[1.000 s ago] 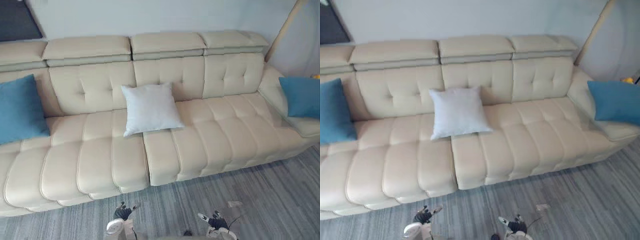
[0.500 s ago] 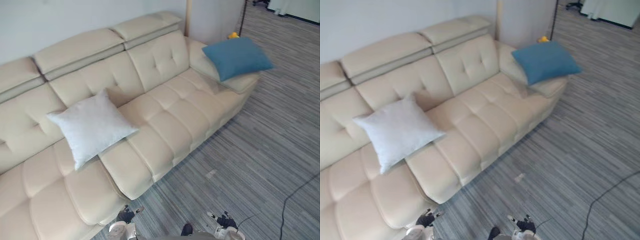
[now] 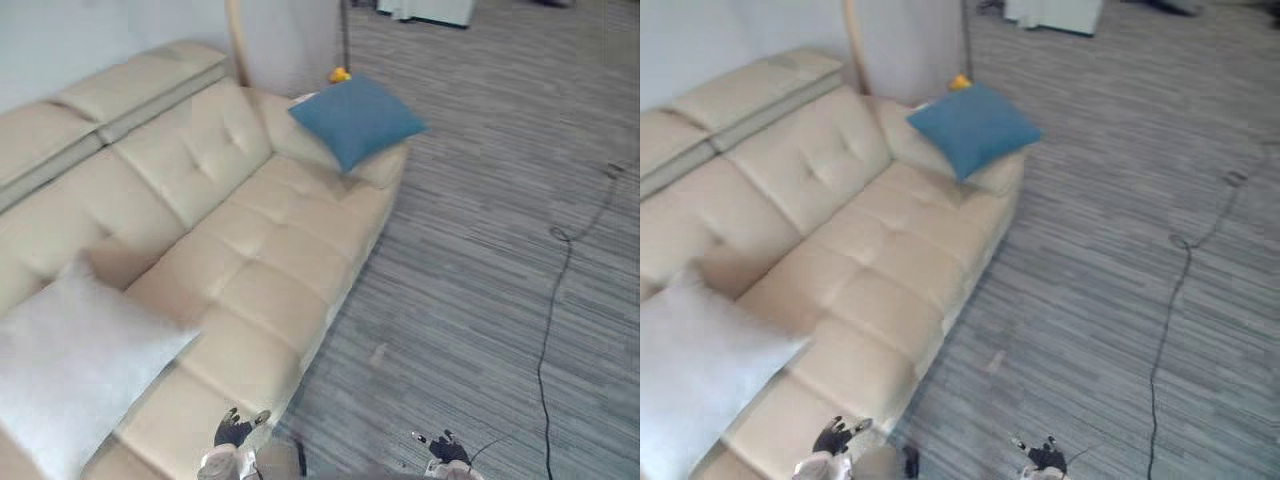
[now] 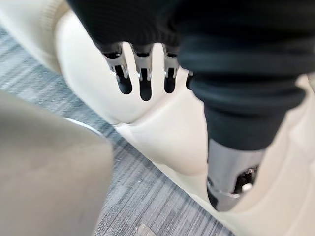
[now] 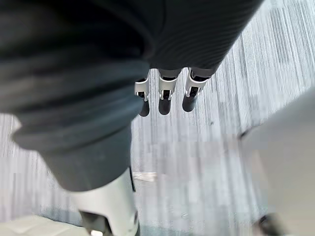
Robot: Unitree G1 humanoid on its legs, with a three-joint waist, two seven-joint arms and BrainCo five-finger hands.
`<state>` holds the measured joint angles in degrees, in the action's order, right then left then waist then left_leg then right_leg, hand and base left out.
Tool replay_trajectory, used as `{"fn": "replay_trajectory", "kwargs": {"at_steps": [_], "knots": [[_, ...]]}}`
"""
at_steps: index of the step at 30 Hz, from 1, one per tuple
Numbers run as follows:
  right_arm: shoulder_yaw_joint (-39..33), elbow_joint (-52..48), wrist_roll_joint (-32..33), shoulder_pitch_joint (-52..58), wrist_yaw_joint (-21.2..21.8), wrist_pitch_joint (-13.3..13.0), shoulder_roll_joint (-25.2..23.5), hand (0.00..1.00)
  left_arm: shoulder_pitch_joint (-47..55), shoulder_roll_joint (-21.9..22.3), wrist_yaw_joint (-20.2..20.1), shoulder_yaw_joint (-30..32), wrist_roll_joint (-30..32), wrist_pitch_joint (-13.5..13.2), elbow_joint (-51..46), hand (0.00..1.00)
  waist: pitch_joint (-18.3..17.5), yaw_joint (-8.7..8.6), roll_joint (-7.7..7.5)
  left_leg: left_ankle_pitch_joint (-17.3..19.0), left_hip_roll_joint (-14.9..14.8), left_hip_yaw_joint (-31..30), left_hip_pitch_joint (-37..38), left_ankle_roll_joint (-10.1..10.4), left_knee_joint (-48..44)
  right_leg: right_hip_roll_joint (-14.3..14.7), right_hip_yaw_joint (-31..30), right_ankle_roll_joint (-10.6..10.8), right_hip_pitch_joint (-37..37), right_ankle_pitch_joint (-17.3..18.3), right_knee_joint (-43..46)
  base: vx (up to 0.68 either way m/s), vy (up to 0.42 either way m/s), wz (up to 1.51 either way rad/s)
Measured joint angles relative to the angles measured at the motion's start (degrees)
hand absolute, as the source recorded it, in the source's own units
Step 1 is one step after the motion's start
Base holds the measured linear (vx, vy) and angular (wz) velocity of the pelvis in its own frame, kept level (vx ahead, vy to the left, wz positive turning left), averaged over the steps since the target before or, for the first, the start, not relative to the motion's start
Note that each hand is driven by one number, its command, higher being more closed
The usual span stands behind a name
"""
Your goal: Pick up cushions and gather them together orderly.
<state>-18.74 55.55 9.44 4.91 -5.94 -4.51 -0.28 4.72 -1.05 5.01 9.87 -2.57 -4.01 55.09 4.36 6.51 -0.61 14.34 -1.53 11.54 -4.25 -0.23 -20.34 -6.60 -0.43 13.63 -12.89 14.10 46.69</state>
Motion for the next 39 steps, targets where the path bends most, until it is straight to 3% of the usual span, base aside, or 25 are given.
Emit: {"fn": "replay_trajectory", "kwargs": {"at_steps": [1, 2, 3, 7, 8, 9, 10, 12, 13, 14, 16, 18, 20, 22, 24, 26, 27, 28, 29, 30, 31, 32, 33, 35, 39], "knots": [[0.0, -0.4, -0.1, 0.0, 0.1, 0.0, 0.1, 0.00, 0.0, 0.0, 0.0, -0.5, 0.0, 0.0, 0.1, 0.00, 0.2, -0.27, 0.39, 0.0, 0.0, 0.4, 1.8, 0.0, 1.1, -1.1, 2.4, -0.8, -0.7, -0.1, 2.5, 0.35, 0.106, -0.23], [-0.1, -0.4, -0.5, -0.2, 0.3, 0.0, 0.3, 0.00, -0.6, 0.1, 0.1, -1.7, 0.0, 0.0, 0.2, 0.00, 0.6, -0.49, 0.95, 0.0, -0.2, 1.5, 6.9, 0.0, 5.4, -3.9, 9.1, -5.0, -1.4, 1.0, 3.8, 0.36, 0.067, -0.27], [-0.2, 0.0, -0.5, -0.4, 0.3, 0.0, 0.2, 0.00, -0.7, 0.0, 0.2, -2.2, -0.3, 0.0, 0.2, 0.00, 0.6, -0.37, 0.89, 0.0, -0.6, 2.4, 9.6, 0.1, 7.9, -5.0, 12.8, -6.9, -1.9, 2.0, 2.2, 0.35, 0.047, -0.32], [-1.0, 2.0, -0.5, -3.2, 0.4, 0.0, 0.6, 0.00, -2.0, -0.4, 0.4, -5.0, -1.8, 0.0, 1.8, 0.00, 1.1, -1.72, 1.55, 0.5, -3.2, 3.1, 11.5, 1.6, 11.0, -4.3, 18.6, -9.8, -6.6, 0.7, -11.8, 0.34, -0.098, -0.18], [-1.4, 2.1, -0.5, -4.0, 0.3, 0.1, 0.9, 0.00, -2.2, -0.7, 0.4, -5.8, -1.8, 0.1, 2.0, 0.00, 1.4, -2.35, 1.74, 0.4, -3.7, 3.2, 11.8, 2.2, 11.7, -3.3, 18.0, -10.0, -8.0, -2.4, -17.4, 0.37, -0.219, 0.01], [-1.5, 3.2, -0.6, -3.8, 0.3, 0.0, 1.2, 0.00, -2.0, -2.2, 0.2, -7.1, -1.7, 0.0, 2.5, 0.00, 2.0, -3.23, 0.34, 0.3, -2.8, 1.8, 12.9, 3.0, 11.6, -2.5, 14.7, -12.3, -8.0, -9.2, -24.7, 0.49, -0.334, 0.16], [-2.1, 5.2, -0.6, -3.6, 0.4, 0.3, 1.6, 0.00, -2.2, -2.5, 0.2, -6.8, -1.6, 0.0, 3.4, 0.00, 2.1, -3.78, -0.89, 1.1, -2.5, -0.2, 14.1, 4.4, 9.6, -2.1, 12.5, -13.9, -7.5, -11.9, -23.9, 0.45, -0.318, 0.17], [-4.5, 6.0, -0.6, -3.7, 0.3, 0.6, 2.3, 0.00, -1.9, -1.0, 0.4, -5.2, -1.6, 0.0, 3.7, 0.00, 2.6, -3.59, 1.52, 0.9, -5.3, -2.5, 12.2, 5.2, 0.4, 0.0, 13.4, -14.9, -4.9, -8.8, -23.4, 0.42, -0.338, -0.10], [-4.5, 5.9, -0.6, -3.6, 0.3, 0.6, 2.8, 0.00, -1.6, -0.3, 0.5, -4.0, -1.6, -0.1, 3.1, 0.00, 2.6, -3.51, 2.59, -0.2, -7.0, -3.7, 8.7, 6.8, -8.0, 1.0, 13.6, -15.2, -3.8, -7.4, -23.8, 0.47, -0.372, -0.24], [-4.1, 5.8, -0.4, -3.4, 0.3, 0.7, 2.9, 0.00, -1.5, 0.2, 0.5, -2.6, -1.7, -0.1, 2.5, 0.00, 3.2, -3.31, 3.73, -5.4, -9.0, -6.0, 2.1, 7.1, -21.3, 2.8, 13.5, -15.7, -1.7, -5.7, -24.7, 0.40, -0.291, -0.16], [-3.2, 5.5, -0.4, -3.5, 0.0, 1.0, 3.0, 0.00, -1.2, 0.2, 0.4, -2.2, -1.8, -0.2, 1.4, 0.00, 4.0, -2.81, 4.13, -7.7, -10.2, -7.1, -5.4, 6.5, -37.0, 4.1, 13.4, -17.8, 4.2, -3.7, -26.6, 0.45, -0.253, -0.18], [-2.7, 5.5, -0.3, -3.4, -0.3, 1.1, 2.6, 0.00, -1.2, -0.4, 0.3, -2.4, -2.1, -0.4, 0.5, 0.00, 4.5, -2.53, 3.00, -5.7, -8.9, -6.1, -9.7, 5.9, -38.4, 4.3, 13.3, -18.4, 9.9, -2.5, -30.1, 0.43, -0.207, -0.12], [-2.1, 4.8, -0.2, -3.7, -0.5, 1.1, 2.6, 0.00, -1.2, -0.3, 0.3, -2.4, -2.2, -0.7, -0.7, 0.00, 4.7, -1.97, 2.54, -4.7, -8.0, -2.8, -13.9, 4.4, -32.3, 4.9, 12.8, -17.8, 14.2, -2.4, -33.9, 0.36, -0.135, -0.15], [-2.1, 4.0, 0.2, -4.2, -0.8, 1.1, 2.6, 0.00, -1.3, -0.1, 0.3, -2.5, -2.1, -0.7, -1.3, 0.00, 4.8, -1.32, 2.60, -4.8, -5.8, 0.2, -15.7, 4.4, -18.8, 5.7, 12.0, -17.2, 17.4, -2.3, -37.5, 0.39, -0.060, -0.23], [-2.5, 3.9, 0.2, -5.2, -0.9, 1.0, 2.9, 0.00, -1.3, -0.1, 0.4, -3.1, -2.2, -0.7, -1.5, 0.00, 4.6, -0.03, 2.79, -9.9, -2.0, 0.2, -14.4, 5.5, 4.1, 7.0, 10.1, -16.0, 21.8, -1.6, -42.1, 0.54, 0.003, -0.50], [-2.6, 4.3, 0.2, -5.3, -0.9, 1.1, 3.3, 0.00, -1.4, 0.1, 0.3, -3.1, -2.2, -0.6, -1.4, 0.00, 4.3, 0.84, 2.91, -14.7, -1.1, -2.1, -14.0, 2.3, 7.9, 8.1, 7.3, -14.0, 24.3, 0.1, -43.1, 0.57, 0.102, -0.79], [-2.5, 4.3, 0.1, -5.5, -0.9, 1.1, 2.1, 0.00, -1.9, -0.6, 0.0, -3.1, -2.0, -0.6, -1.2, 0.00, 3.5, 1.41, 0.90, -14.3, 0.3, -1.7, -13.4, -1.0, 6.0, 6.5, 4.7, -12.3, 24.7, 1.9, -40.4, 0.52, 0.110, -0.63], [-2.4, 4.2, 0.0, -5.5, -0.8, 1.1, 1.8, 0.00, -1.9, -1.0, 0.0, -3.1, -2.0, -0.5, -1.0, 0.00, 3.1, 1.34, 0.32, -13.3, 0.5, -1.1, -12.8, -1.4, 6.0, 5.7, 3.8, -11.7, 23.5, 2.2, -37.5, 0.64, 0.132, -0.71], [-2.6, 4.2, -0.1, -5.3, -0.8, 1.0, 1.5, 0.00, -2.0, -1.4, -0.1, -3.2, -2.0, -0.4, -0.4, 0.00, 3.1, 1.20, -0.52, -11.2, 1.1, 0.5, -10.3, -1.1, 6.5, 4.4, 1.8, -7.2, 18.2, 3.4, -23.6, 0.58, 0.136, -0.41], [-2.6, 4.1, -0.3, -4.7, -0.8, 1.0, 1.3, 0.00, -2.0, -1.9, 0.0, -3.8, -2.0, -0.2, -0.2, 0.00, 3.2, 1.07, -0.82, -9.6, 1.7, 0.8, -8.2, -1.6, 6.2, 3.2, 1.5, -1.6, 13.8, 1.9, -11.8, 0.67, 0.162, -0.29], [-2.5, 4.1, -0.3, -4.3, -0.8, 1.1, 1.1, 0.00, -2.2, -2.3, -0.1, -4.5, -2.1, 0.1, 0.1, 0.00, 3.3, 0.68, -0.97, -8.5, 2.3, 0.8, -6.0, -1.9, 5.7, 1.7, 1.6, 2.4, 10.6, -0.8, -2.5, 0.55, 0.127, 0.16], [-2.4, 4.1, -0.4, -2.7, -0.5, 1.1, 0.9, 0.00, -1.9, -2.4, 0.0, -5.3, -2.1, 0.7, 0.5, 0.00, 3.4, -0.12, -0.74, -6.2, 2.9, 0.7, -1.6, -2.0, 5.5, -1.1, 3.9, 1.9, 7.7, -2.2, 7.4, 0.57, 0.100, 0.24], [-2.4, 4.0, -0.4, -2.1, -0.3, 1.2, 0.8, 0.00, -1.7, -2.3, 0.0, -5.6, -2.1, 0.8, 0.7, 0.00, 3.5, -0.18, -0.37, -5.5, 3.0, 0.8, 1.4, -2.2, 6.4, -3.4, 6.6, 0.4, 6.4, -2.0, 10.3, 0.55, 0.077, 0.15], [-2.5, 4.1, -0.5, -2.8, 0.0, 1.1, 1.6, 0.00, -1.8, -2.1, 0.0, -7.1, -2.2, 1.0, 0.8, 0.00, 4.1, -0.32, 1.06, -5.2, 2.3, 0.5, 9.0, -2.0, 11.7, -7.1, 13.2, -6.5, 3.2, 0.7, 8.3, 0.58, 0.027, -0.04], [-2.6, 4.2, -0.5, -3.9, 0.5, 1.0, 1.6, 0.00, -2.5, -2.3, 0.0, -8.1, -3.4, 1.0, 1.5, 0.00, 4.2, -1.63, 1.47, -5.2, -0.4, -1.4, 12.6, -2.0, 13.5, -4.1, 13.1, -8.2, -1.5, -0.3, -13.9, 0.41, -0.147, 0.28]]}}
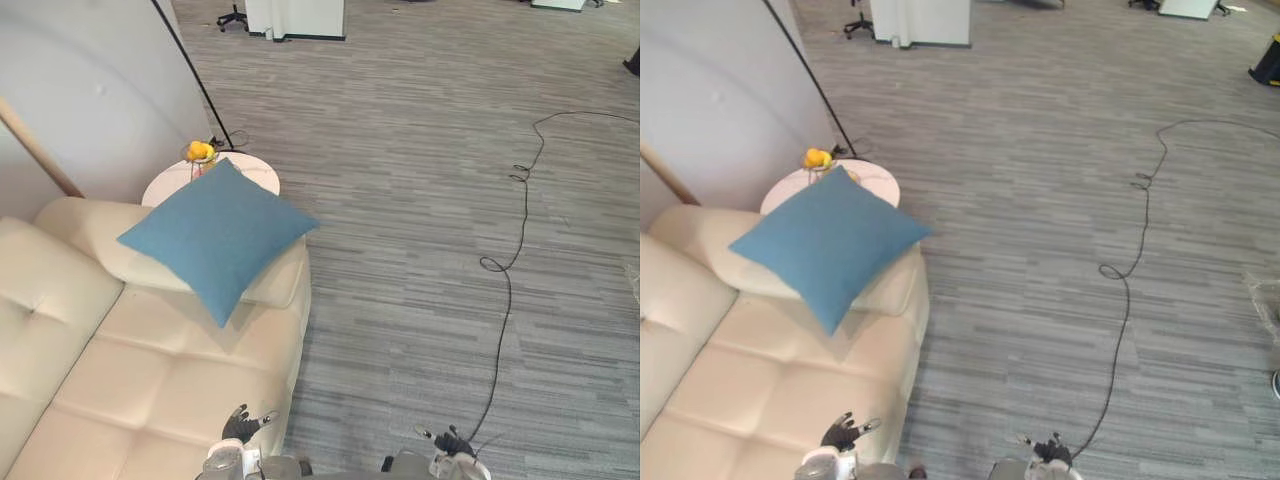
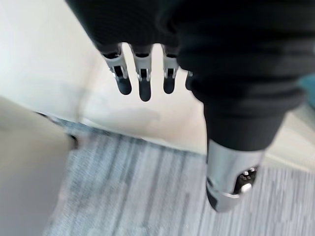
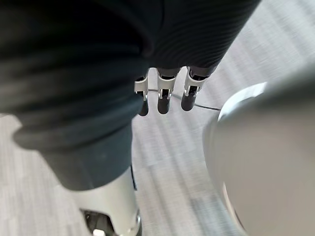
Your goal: Pick up cushions and gather them together orderly.
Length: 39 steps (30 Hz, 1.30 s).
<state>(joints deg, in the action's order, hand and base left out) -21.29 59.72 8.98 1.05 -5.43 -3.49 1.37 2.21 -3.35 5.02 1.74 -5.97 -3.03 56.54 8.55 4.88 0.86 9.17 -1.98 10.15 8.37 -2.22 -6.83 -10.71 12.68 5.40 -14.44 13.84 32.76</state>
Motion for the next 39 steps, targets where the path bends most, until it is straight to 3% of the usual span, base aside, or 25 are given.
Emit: {"fn": "replay_trajectory", "kwargs": {"at_steps": [1, 2, 3, 4, 5, 6, 7, 9, 11, 13, 14, 15, 16, 17, 18, 19, 21, 23, 25, 28, 32, 34, 35, 37, 39], "knots": [[-0.2, 0.3, 0.0, 0.1, 0.1, 0.0, 0.1, 0.00, 0.1, -0.4, 0.0, -0.6, 0.0, 0.0, 0.5, 0.00, -0.1, -1.54, -0.16, 1.2, -0.9, -2.0, 0.5, 1.5, -0.1, 2.6, -6.2, 0.6, -1.0, -5.7, -13.2, 0.39, -0.269, 0.58], [-0.5, 0.5, 0.0, 0.2, 0.2, 0.1, 0.1, 0.00, 0.3, -0.4, -0.1, -0.7, 0.0, 0.0, 0.6, 0.00, -0.1, -1.79, -0.36, 2.1, -0.9, -2.5, 0.9, 2.2, -0.2, 3.0, -8.0, 0.9, -1.1, -7.7, -16.0, 0.49, -0.364, 0.79], [-2.2, 1.4, 0.3, 1.0, 0.3, 0.0, -0.1, 0.00, 0.6, -0.7, -0.1, -0.3, 0.2, -0.2, 1.0, 0.00, -0.4, -1.87, -1.75, 5.6, -0.5, -4.6, 2.8, 4.6, -1.1, 2.9, -11.2, -0.4, -1.4, -13.3, -18.6, 0.43, -0.348, 0.48], [-3.2, 2.2, 0.1, 0.5, 0.3, 0.2, 1.0, 0.00, 0.9, 0.2, 0.1, 1.7, 0.4, -0.2, 2.3, 0.00, -0.1, -1.71, 0.09, 6.9, -1.7, -6.1, 3.1, 5.6, -5.3, 3.8, -10.5, -1.8, -1.3, -13.0, -13.4, 0.43, -0.349, 0.41], [-3.2, 2.4, 0.0, 0.4, 0.3, 0.2, 1.4, 0.00, 1.5, 0.6, 0.0, 2.1, 0.3, -0.2, 2.1, 0.00, -0.5, -1.55, 0.49, 6.9, -2.3, -6.4, 1.4, 5.6, -9.1, 3.7, -10.0, -2.3, -1.1, -11.8, -12.8, 0.40, -0.358, 0.37], [-2.5, 2.2, 0.0, 0.8, 0.3, 0.2, 2.4, 0.00, 2.2, 2.0, 0.3, 3.7, 0.4, -0.4, 0.7, 0.00, -1.0, -1.91, 1.34, 6.1, -3.6, -8.0, -5.8, 6.5, -23.3, 3.9, -8.2, -2.8, -0.1, -9.7, -12.5, 0.36, -0.333, 0.48], [-2.1, 2.2, 0.1, 1.1, 0.2, 0.2, 3.2, 0.00, 2.2, 2.9, 0.4, 4.5, 0.2, -0.5, -0.2, 0.00, -0.6, -1.54, 3.30, 2.0, -5.9, -8.8, -11.3, 8.1, -34.5, 4.8, -6.2, -3.8, 2.5, -8.5, -12.9, 0.35, -0.324, 0.57], [-1.2, 2.2, 0.1, 1.2, -0.1, 0.3, 3.5, 0.00, 2.3, 3.0, 0.3, 4.5, -0.3, -0.6, -0.3, 0.00, -0.5, -1.37, 3.94, -2.9, -8.6, -7.1, -15.6, 7.6, -44.1, 5.0, -3.8, -5.1, 7.3, -7.1, -15.2, 0.32, -0.221, 0.49], [-1.3, 2.2, 0.1, 1.2, -0.2, 0.3, 3.2, 0.00, 2.3, 2.5, 0.2, 3.7, -0.2, -0.6, -0.3, 0.00, -0.4, -1.34, 3.67, -1.3, -9.4, -4.1, -17.6, 6.6, -45.4, 5.0, -2.4, -5.6, 11.2, -6.8, -18.3, 0.34, -0.202, 0.51], [-1.3, 2.1, 0.2, 1.1, -0.2, 0.3, 3.1, 0.00, 2.1, 2.3, -0.1, 3.7, -0.3, -0.6, -0.8, 0.00, -0.2, -1.15, 3.36, 1.3, -8.8, 1.0, -20.5, 5.6, -40.5, 4.6, -0.1, -5.3, 15.7, -6.9, -23.1, 0.27, -0.120, 0.56], [-1.2, 2.1, 0.2, 1.1, -0.2, 0.3, 3.1, 0.00, 1.9, 2.2, -0.1, 3.3, -0.3, -0.7, -0.8, 0.00, -0.1, -1.08, 3.24, 1.8, -7.4, 3.8, -20.3, 6.0, -31.6, 4.0, 1.7, -4.7, 17.2, -7.0, -24.9, 0.22, -0.013, 0.57], [-1.3, 2.1, 0.2, 1.2, -0.2, 0.3, 3.1, 0.00, 1.7, 1.9, -0.2, 2.5, -0.2, -0.6, -0.7, 0.00, -0.1, -1.24, 3.23, 0.8, -6.0, 7.1, -19.1, 5.8, -20.7, 3.9, 3.3, -4.0, 18.6, -6.6, -26.2, 0.22, -0.013, 0.55], [-1.2, 2.1, 0.2, 1.3, -0.2, 0.4, 3.2, 0.00, 1.8, 1.9, -0.1, 2.2, -0.2, -0.6, -0.6, 0.00, -0.1, -1.23, 3.24, -0.4, -5.6, 8.1, -18.8, 5.8, -16.7, 3.9, 3.9, -3.7, 19.0, -6.4, -26.4, 0.29, 0.070, 0.61], [-1.2, 2.0, 0.2, 1.5, -0.3, 0.4, 3.2, 0.00, 1.7, 1.9, -0.2, 1.9, 0.4, -0.6, -0.2, 0.00, -0.1, -1.27, 3.27, -4.7, -4.8, 12.3, -18.0, 5.8, -7.8, 4.2, 5.5, -2.8, 20.6, -5.8, -27.0, 0.26, 0.082, 0.54], [-1.3, 2.0, 0.2, 1.7, -0.3, 0.4, 3.2, 0.00, 1.5, 1.9, -0.3, 1.8, 0.6, -0.5, 0.0, 0.00, -0.2, -1.24, 3.42, -8.2, -4.8, 14.8, -17.5, 4.5, -4.6, 4.8, 6.2, -1.9, 21.4, -5.1, -26.9, 0.41, 0.125, 0.56], [-1.5, 2.0, 0.2, 1.8, -0.4, 0.4, 3.0, 0.00, 1.1, 1.6, -0.4, 1.8, 1.1, -0.5, 0.2, 0.00, -0.2, -1.10, 2.57, -8.8, -3.9, 15.8, -16.7, 1.0, -4.1, 4.1, 6.5, -1.3, 22.2, -4.5, -26.8, 0.33, 0.101, 0.41], [-1.5, 2.0, 0.5, 1.1, -0.3, 0.2, 1.3, 0.00, 0.6, 0.0, -0.7, 1.9, 1.4, -0.5, 0.3, 0.00, -0.1, -0.74, -0.12, -6.2, -1.8, 15.8, -16.2, -0.5, -4.6, 2.3, 6.9, -0.3, 22.7, -4.1, -25.5, 0.38, 0.123, 0.27], [-1.3, 2.3, 0.4, 1.3, -0.2, 0.2, 1.3, 0.00, 0.6, 0.0, -0.7, 2.1, 1.3, -0.5, 0.7, 0.00, 0.0, -0.59, -0.03, -3.7, -1.4, 15.2, -14.4, -1.1, -5.8, 0.4, 5.2, 1.0, 20.7, -3.3, -16.4, 0.26, 0.124, 0.20], [-0.5, 1.5, 0.6, 2.6, 0.2, 0.2, 0.6, 0.00, 0.6, -0.1, -0.8, 1.9, 1.4, -0.2, 1.4, 0.00, 0.2, -1.20, 0.03, -0.4, 0.2, 12.8, -8.7, -0.5, -5.5, -3.8, 0.0, 7.6, 12.4, -5.6, 9.6, 0.32, 0.144, 0.40], [-0.3, -0.5, 0.5, 4.1, 0.4, 0.0, 0.6, 0.00, 0.8, -0.3, -0.8, 1.7, 2.0, 0.2, 1.4, 0.00, -0.2, -1.40, -0.66, 1.1, 1.6, 8.7, -3.9, -0.3, -4.0, -4.2, -1.1, 5.7, 8.3, -2.1, 15.8, 0.29, 0.039, 0.76], [-0.5, -1.1, 0.6, 4.1, 0.5, 0.0, 0.3, 0.00, -0.2, 0.1, -0.8, 1.7, 2.3, 0.3, 1.2, 0.00, -0.2, -1.58, -0.55, 1.5, 1.7, -0.3, -3.5, 0.1, -3.5, 0.5, -5.3, 2.5, 5.6, -0.2, 2.1, 0.25, -0.103, 1.27], [-0.5, -1.4, 1.3, 4.2, 0.3, 0.0, -0.4, 0.00, -0.5, 0.3, -0.8, 1.7, 2.4, 0.5, 0.5, 0.00, -0.2, -1.69, -0.56, 2.7, 1.7, -7.6, -4.9, 1.3, -5.7, 5.3, -15.5, 0.7, 5.8, -1.6, -7.7, 0.22, -0.259, 1.57], [-0.4, -1.4, 1.3, 4.1, 0.3, 0.0, -0.6, 0.00, -0.5, 0.5, -0.8, 1.7, 2.4, 0.5, 0.2, 0.00, -0.2, -1.69, -0.60, 3.3, 1.7, -9.3, -5.3, 1.8, -6.6, 6.1, -17.7, 0.7, 5.9, -2.3, -9.4, 0.23, -0.338, 1.56], [-0.3, -1.5, 2.4, 4.7, 0.3, 0.0, -1.9, 0.00, -0.6, 0.2, -0.8, 1.8, 2.4, 0.5, -0.4, 0.00, -1.2, -1.67, -2.82, 5.3, 2.9, -13.2, -7.2, 3.5, -10.3, 6.2, -20.9, 0.0, 7.2, -7.2, -14.6, 0.22, -0.378, 1.36], [-1.1, -1.8, 2.7, 4.7, 0.3, 0.1, -0.9, 0.00, -0.6, 2.9, -0.7, 3.3, 2.4, 0.4, 0.2, 0.00, -2.7, -1.22, 0.22, 6.3, -0.1, -14.6, -8.0, 4.3, -11.8, 7.1, -14.6, -1.6, 8.8, -4.3, -14.7, 0.21, -0.336, 1.15]]}}
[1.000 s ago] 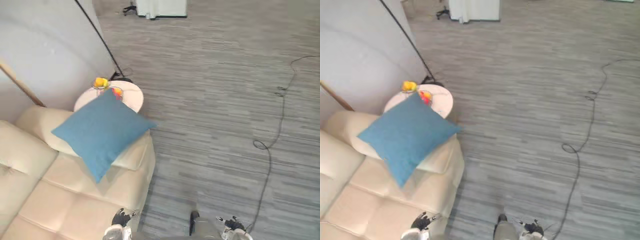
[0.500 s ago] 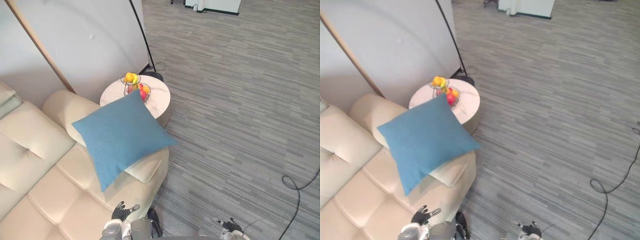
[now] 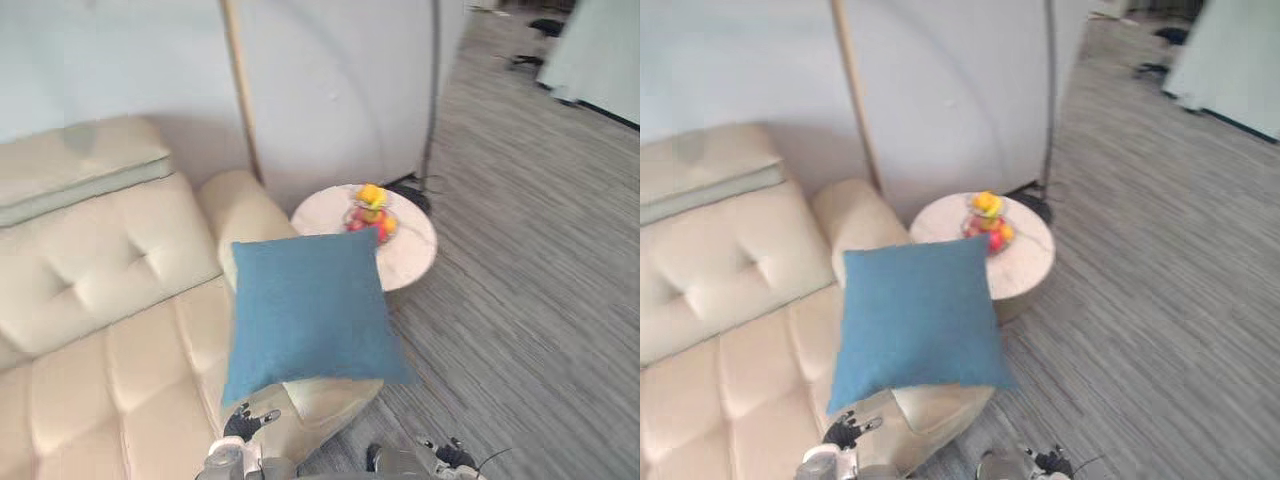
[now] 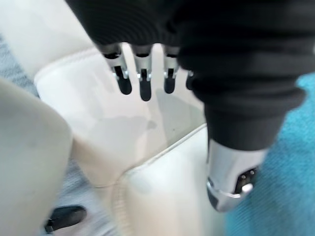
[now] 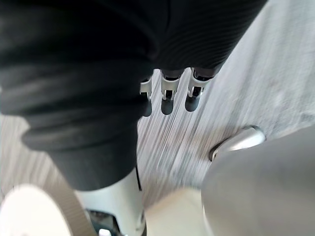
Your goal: Pick up cushions and gather them together orderly.
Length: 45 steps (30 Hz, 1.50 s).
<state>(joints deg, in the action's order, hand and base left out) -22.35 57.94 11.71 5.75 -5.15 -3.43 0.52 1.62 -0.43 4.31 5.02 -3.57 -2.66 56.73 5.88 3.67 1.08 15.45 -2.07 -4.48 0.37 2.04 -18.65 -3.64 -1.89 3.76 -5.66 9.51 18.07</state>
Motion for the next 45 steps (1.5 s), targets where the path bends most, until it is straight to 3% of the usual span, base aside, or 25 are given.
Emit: {"fn": "replay_trajectory", "kwargs": {"at_steps": [3, 8, 11, 13, 17, 21, 26, 31, 36, 41, 45], "knots": [[0.7, -0.7, 0.1, -0.6, 0.0, -0.1, 0.5, 0.00, 0.2, 1.3, 0.1, 0.7, -0.2, -0.4, 0.0, 0.00, -0.2, 0.00, 1.19, -1.4, -2.3, 0.2, 0.7, 2.4, 2.5, 1.1, 3.4, -0.5, 1.7, 0.3, -0.6, 0.13, -0.217, 0.52], [0.1, -0.7, 0.8, -0.5, -0.3, -0.1, 0.0, 0.00, -0.3, 1.8, 0.1, 0.5, -1.0, -0.4, 0.0, 0.00, -0.1, -0.20, 0.46, -3.9, -3.3, 0.1, 0.5, 3.7, 4.7, 1.1, 7.9, -1.5, 4.0, -0.1, -3.6, 0.00, -0.103, 0.44], [-1.7, -0.7, 1.9, 0.1, -0.5, 0.0, -0.8, 0.00, -0.4, 0.8, 0.5, 0.4, -1.1, -0.4, -0.1, 0.00, -0.9, -0.52, -0.93, -6.4, -3.2, 3.6, -0.4, 3.3, 6.7, -0.5, 10.9, -1.8, 5.1, -0.3, -5.6, -0.06, 0.012, 0.52], [-4.1, -0.7, 1.9, 1.0, -0.5, 0.0, 0.2, 0.00, -0.4, -0.3, 0.5, 0.1, -1.1, -0.3, -0.1, 0.00, -1.3, -0.62, -1.53, -7.1, -4.8, 12.1, -0.3, 2.8, 7.4, -1.6, 12.8, -1.7, 5.6, -0.4, -5.9, -0.05, 0.035, 0.46], [-7.1, -0.8, 1.8, 0.6, 0.1, 0.2, 4.2, 0.00, -0.3, -6.1, 0.5, 0.2, -1.0, 0.4, 0.0, 0.00, -1.9, -0.65, -1.79, -7.9, -3.4, 12.1, -0.2, 2.3, 9.4, -2.5, 12.3, -0.6, 5.9, -1.1, -7.0, -0.04, 0.068, 0.06], [-10.8, -3.2, 1.7, -0.5, 1.3, 0.2, 13.4, 0.00, -1.0, -14.4, 0.5, 3.5, -1.0, 0.4, -0.7, 0.00, -2.7, -0.79, -1.32, -9.8, -2.1, 13.5, 2.4, 2.0, 14.3, -2.7, 10.6, 0.0, 6.7, -2.8, -9.5, 0.03, 0.055, -0.13], [-9.3, -12.7, 1.7, -0.9, 2.6, -0.7, 18.1, 0.00, -1.0, -18.2, 0.5, 6.0, -2.1, -0.3, -6.7, 0.00, -3.1, -1.41, -1.07, -10.0, -1.5, 13.5, 3.7, 1.8, 16.5, -2.6, 9.9, 0.2, 7.1, -3.1, -10.7, 0.06, 0.027, -0.08], [-2.6, -17.2, 1.8, -3.6, 4.1, -0.7, 17.9, 0.00, -1.6, -18.1, 0.9, 5.9, -5.8, -1.0, -13.0, 0.00, -3.2, -1.59, -1.10, -10.1, -1.1, 13.5, 3.6, 1.8, 16.7, -2.3, 9.3, 0.0, 6.9, -3.4, -12.4, 0.11, 0.014, -0.06], [5.0, -19.3, 4.2, -8.0, 4.4, -0.8, 16.1, 0.00, -6.1, -16.8, 3.2, 1.4, -7.8, -1.7, -15.2, 0.00, -2.6, -1.73, -0.32, -10.1, -1.0, 13.1, 2.5, 1.8, 16.7, -2.2, 9.1, -0.5, 6.8, -4.7, -14.4, 0.07, 0.012, 0.00], [10.6, -21.4, 4.8, -11.8, 4.5, -0.8, 13.9, 0.00, -11.8, -14.9, 3.4, -4.1, -7.8, -1.9, -15.5, 0.00, 1.3, -1.80, 0.62, -10.5, -0.8, 12.6, -1.0, 1.2, 16.0, -2.3, 9.4, -0.6, 4.3, -6.5, -15.1, -0.02, 0.024, 0.05], [14.1, -22.4, 6.8, -15.3, 3.8, -0.8, 11.2, 0.00, -16.5, -11.6, 4.9, -8.9, -7.8, -1.9, -15.5, 0.00, 5.4, -1.79, -0.02, -10.7, -0.9, 11.8, -7.7, 1.0, 12.1, -2.8, 9.4, -0.7, -1.4, -6.8, -12.4, -0.10, 0.013, 0.11]]}}
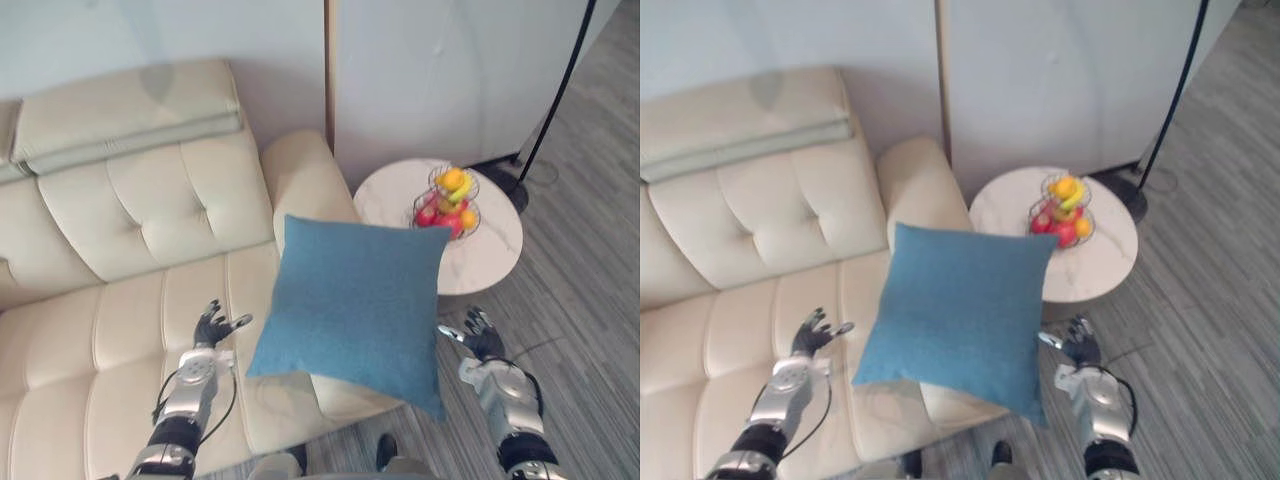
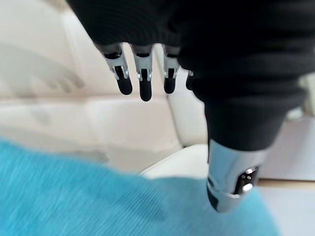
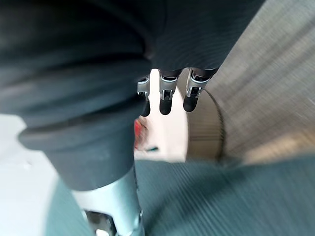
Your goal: Pick up cushions and gather them together orderly.
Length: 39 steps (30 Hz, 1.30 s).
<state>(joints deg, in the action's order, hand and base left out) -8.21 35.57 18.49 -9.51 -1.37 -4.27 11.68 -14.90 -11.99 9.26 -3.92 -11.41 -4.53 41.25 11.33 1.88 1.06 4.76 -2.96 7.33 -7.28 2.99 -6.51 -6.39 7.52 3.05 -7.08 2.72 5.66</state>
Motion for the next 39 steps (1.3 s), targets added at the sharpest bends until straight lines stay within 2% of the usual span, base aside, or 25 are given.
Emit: {"fn": "replay_trajectory", "kwargs": {"at_steps": [3, 5, 6, 10, 12, 17, 22, 24, 26, 28, 30, 37, 39], "knots": [[2.1, -3.1, 0.4, -0.5, -1.7, -0.3, -2.8, 0.00, -0.9, 4.2, 1.2, -4.6, -0.6, 0.0, -0.7, 0.00, 0.9, 0.21, 0.06, 0.0, -0.8, 0.0, -5.1, 0.0, -3.7, -0.2, -0.2, -0.1, -5.2, 0.0, 4.4, -0.10, -0.007, 0.07], [3.0, -3.9, 0.8, -0.6, -2.2, -0.7, -3.5, 0.00, -1.0, 6.1, 2.5, -6.0, -1.4, 0.0, -2.1, 0.00, 1.7, 0.37, 0.05, 0.0, -1.1, 0.0, -6.2, 0.0, -5.2, -0.2, -0.2, -0.1, -6.2, 0.1, 5.7, -0.07, -0.010, 0.05], [3.6, -5.4, 1.7, -0.2, -2.8, -0.8, -4.4, 1.00, -1.1, 6.3, 3.1, -7.1, -1.8, -0.1, -3.7, 1.00, 2.4, 0.61, 0.05, 0.0, -1.4, 0.1, -7.1, 0.1, -6.3, -0.3, -0.2, -0.4, -7.0, 0.5, 7.1, -0.07, -0.008, 0.03], [4.8, -8.2, 1.8, 0.1, -3.8, -2.1, -4.5, 1.00, -2.5, 5.9, 4.2, -8.8, -2.4, -0.3, -6.5, 1.00, 2.6, 1.56, -0.13, 0.4, -1.5, 0.6, -10.6, 0.2, -7.0, -0.7, -0.2, -0.6, -11.1, 2.8, 9.4, -0.15, -0.040, 0.05], [5.7, -8.9, 1.8, -0.4, -4.2, -2.2, -4.1, 1.00, -2.6, 5.6, 4.7, -9.0, -3.9, -0.3, -7.7, 1.00, 3.9, 1.67, -0.11, 0.6, -2.3, 1.2, -10.8, 0.5, -8.0, -0.3, -0.1, -0.9, -11.4, 3.3, 10.6, -0.15, -0.052, -0.03], [7.5, -10.6, 2.9, 1.9, -4.4, -2.0, -2.4, 1.00, -2.3, 3.7, 5.7, -11.3, -5.7, -0.3, -10.7, 1.00, 3.9, 1.71, -0.11, 1.4, -3.3, 2.1, -10.9, 1.0, -8.2, 0.1, 0.1, -1.0, -11.6, 3.4, 11.3, -0.07, -0.028, -0.02], [8.1, -19.7, 5.0, 7.2, -4.5, -1.9, -2.6, 1.00, -0.8, 3.5, 5.6, -12.0, -6.8, -0.4, -20.8, 1.00, 3.9, 1.72, -0.09, 0.6, -3.6, 3.2, -9.5, 1.0, -8.4, 0.2, -0.2, -1.0, -10.4, 3.3, 10.9, 0.05, 0.006, -0.02], [8.1, -23.6, 5.5, 10.5, -4.4, -1.9, -2.8, 1.00, 1.7, 3.5, 5.4, -12.5, -6.8, -0.9, -24.3, 1.00, 3.6, 1.64, -0.05, 0.6, -3.6, 3.5, -6.3, 1.0, -7.3, 0.2, -0.1, -1.0, -7.3, 3.3, 10.1, 0.10, 0.007, -0.02], [8.1, -26.4, 6.4, 13.5, -4.1, -1.9, -3.0, 1.00, 4.8, 3.6, 4.9, -13.2, -7.4, -1.3, -27.0, 1.00, 2.8, 1.64, -0.06, 0.4, -3.4, 3.9, -3.3, 1.3, -5.4, 0.2, 0.0, -0.8, -4.9, 3.5, 9.2, 0.11, 0.006, -0.02], [8.1, -29.2, 6.4, 18.0, -3.5, -1.9, -4.2, 1.00, 10.3, 3.8, 3.9, -13.6, -7.9, -1.3, -29.9, 1.00, -0.3, 1.49, -0.12, -0.6, -2.8, 3.9, -0.3, 1.6, -1.7, 0.1, 0.3, -0.5, -2.8, 3.7, 7.5, 0.12, -0.005, 0.04], [8.2, -31.7, 6.3, 20.5, -3.3, -1.9, -5.3, 1.00, 13.5, 4.3, 3.8, -13.6, -7.9, -1.3, -32.2, 1.00, -1.1, 1.31, 0.12, -1.5, -2.5, 3.6, 1.9, 1.8, 0.7, 0.0, 0.8, -0.4, -1.0, 3.8, 6.7, 0.08, -0.018, 0.10], [9.4, -41.0, 6.2, 27.7, -1.6, -2.3, -7.2, 1.00, 23.9, 4.4, 2.8, -13.2, -9.0, -1.5, -43.3, 1.00, -5.1, 1.43, 0.09, -2.0, -2.0, 2.4, 6.5, 1.8, 2.4, -0.3, 2.2, -0.4, 4.1, 5.1, 5.8, 0.02, -0.008, 0.14], [10.2, -44.2, 6.1, 29.9, -1.4, -3.2, -7.2, 1.00, 25.9, 4.7, 2.7, -13.0, -9.1, -1.7, -46.3, 1.00, -6.0, 1.39, 0.06, -2.0, -1.6, 0.3, 6.3, 1.8, 1.6, -0.8, 4.2, -0.3, 5.4, 5.6, 6.0, -0.04, -0.002, 0.41]]}}
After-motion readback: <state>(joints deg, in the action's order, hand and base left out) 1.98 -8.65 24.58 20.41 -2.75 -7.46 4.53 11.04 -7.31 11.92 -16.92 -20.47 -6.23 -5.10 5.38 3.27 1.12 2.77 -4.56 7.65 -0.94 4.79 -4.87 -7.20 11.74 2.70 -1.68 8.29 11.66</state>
